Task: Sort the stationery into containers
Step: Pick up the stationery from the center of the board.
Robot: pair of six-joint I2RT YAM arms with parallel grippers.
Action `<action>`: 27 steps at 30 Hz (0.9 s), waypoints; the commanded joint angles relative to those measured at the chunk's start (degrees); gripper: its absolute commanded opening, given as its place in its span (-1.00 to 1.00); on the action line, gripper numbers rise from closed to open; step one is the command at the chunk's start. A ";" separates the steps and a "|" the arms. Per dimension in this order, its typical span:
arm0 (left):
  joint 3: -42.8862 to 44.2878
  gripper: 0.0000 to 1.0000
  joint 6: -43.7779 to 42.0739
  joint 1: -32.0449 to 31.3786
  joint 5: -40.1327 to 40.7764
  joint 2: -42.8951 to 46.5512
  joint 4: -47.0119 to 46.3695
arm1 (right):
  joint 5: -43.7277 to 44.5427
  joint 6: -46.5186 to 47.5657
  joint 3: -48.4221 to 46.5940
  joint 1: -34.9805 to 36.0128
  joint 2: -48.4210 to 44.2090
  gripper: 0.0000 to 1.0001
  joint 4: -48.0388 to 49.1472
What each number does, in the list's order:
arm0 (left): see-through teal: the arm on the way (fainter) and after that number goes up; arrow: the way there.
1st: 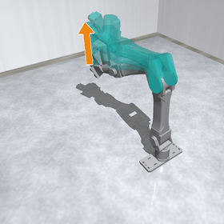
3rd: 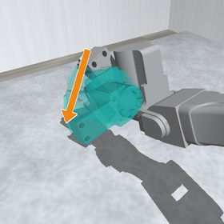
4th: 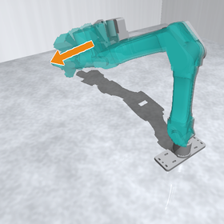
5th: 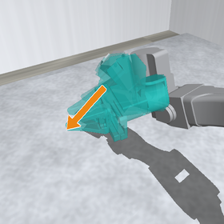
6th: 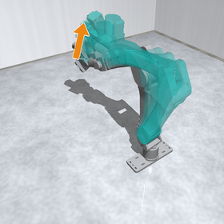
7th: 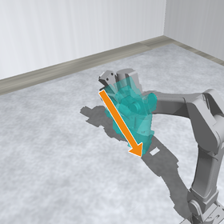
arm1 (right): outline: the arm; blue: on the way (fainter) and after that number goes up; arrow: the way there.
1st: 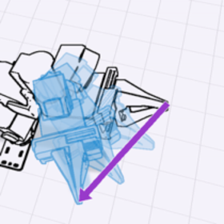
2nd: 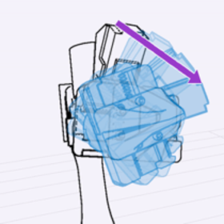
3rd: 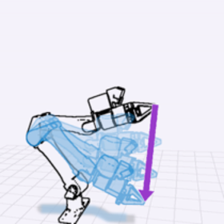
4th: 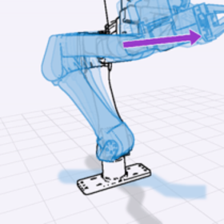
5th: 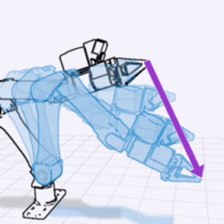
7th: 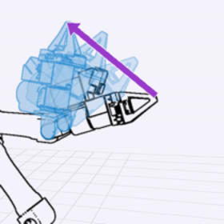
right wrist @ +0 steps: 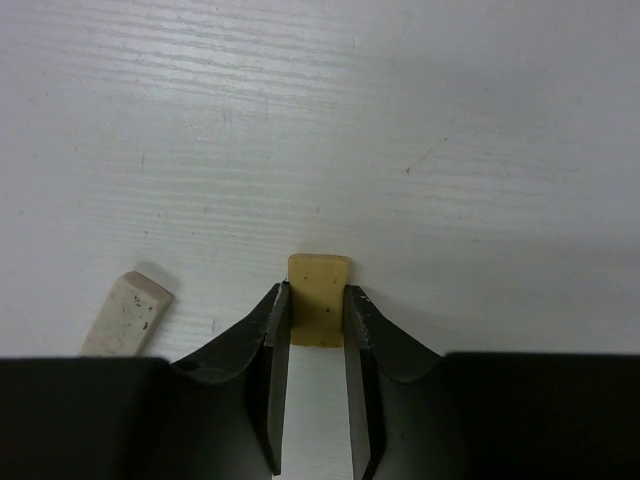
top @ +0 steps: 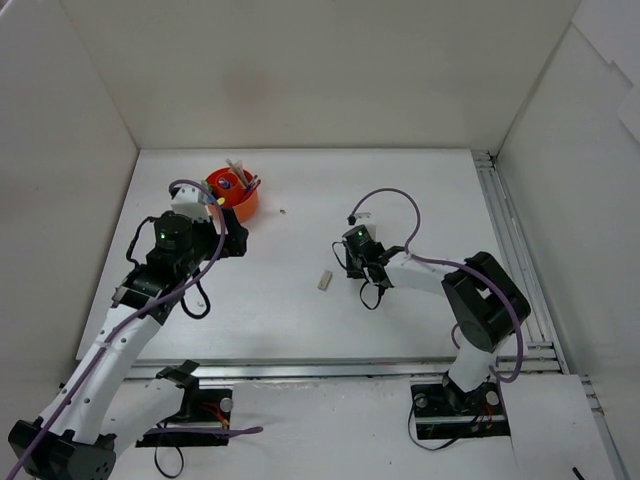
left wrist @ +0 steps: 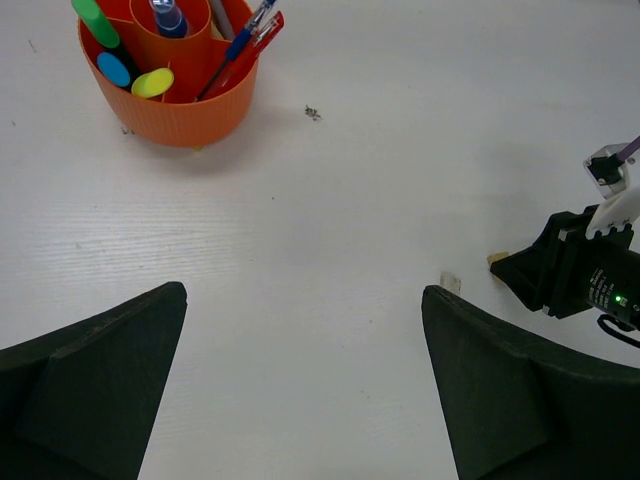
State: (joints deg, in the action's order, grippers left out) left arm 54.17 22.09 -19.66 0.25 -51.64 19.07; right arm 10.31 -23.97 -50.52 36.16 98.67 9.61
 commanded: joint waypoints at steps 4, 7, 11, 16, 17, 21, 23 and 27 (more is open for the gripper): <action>2.87 0.99 0.50 -0.29 -6.21 -0.30 -0.35 | -1.41 7.43 -1.52 0.40 -6.73 -0.81 2.17; 2.78 0.99 -0.20 -0.29 -10.52 -1.80 -1.58 | -7.98 12.79 0.33 0.40 -10.60 -0.85 5.41; 2.87 1.00 -0.38 -0.29 -15.00 -4.60 -3.68 | -19.86 22.44 4.02 2.24 -17.88 -0.86 12.17; 1.03 0.99 0.94 -0.82 -27.29 -6.98 -9.39 | -34.20 28.71 7.37 5.58 -22.91 -0.84 18.07; 0.33 0.99 1.55 -0.82 -28.71 -7.51 -11.75 | -35.60 29.67 7.37 6.02 -23.61 -0.84 19.21; -1.08 0.99 4.10 -1.34 -37.68 -9.44 -17.83 | -40.79 31.52 5.97 8.22 -24.14 -0.85 20.10; -1.18 0.99 4.72 -1.35 -39.53 -10.67 -18.63 | -42.03 32.75 5.79 9.19 -24.93 -0.84 21.06; -2.31 0.80 5.86 -1.35 -43.22 -11.56 -20.89 | -40.46 34.25 6.23 10.51 -26.69 -0.81 22.65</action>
State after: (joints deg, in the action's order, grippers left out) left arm 51.64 26.13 -20.78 -36.56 -63.46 6.20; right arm -27.81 7.29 -43.27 45.89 75.64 25.47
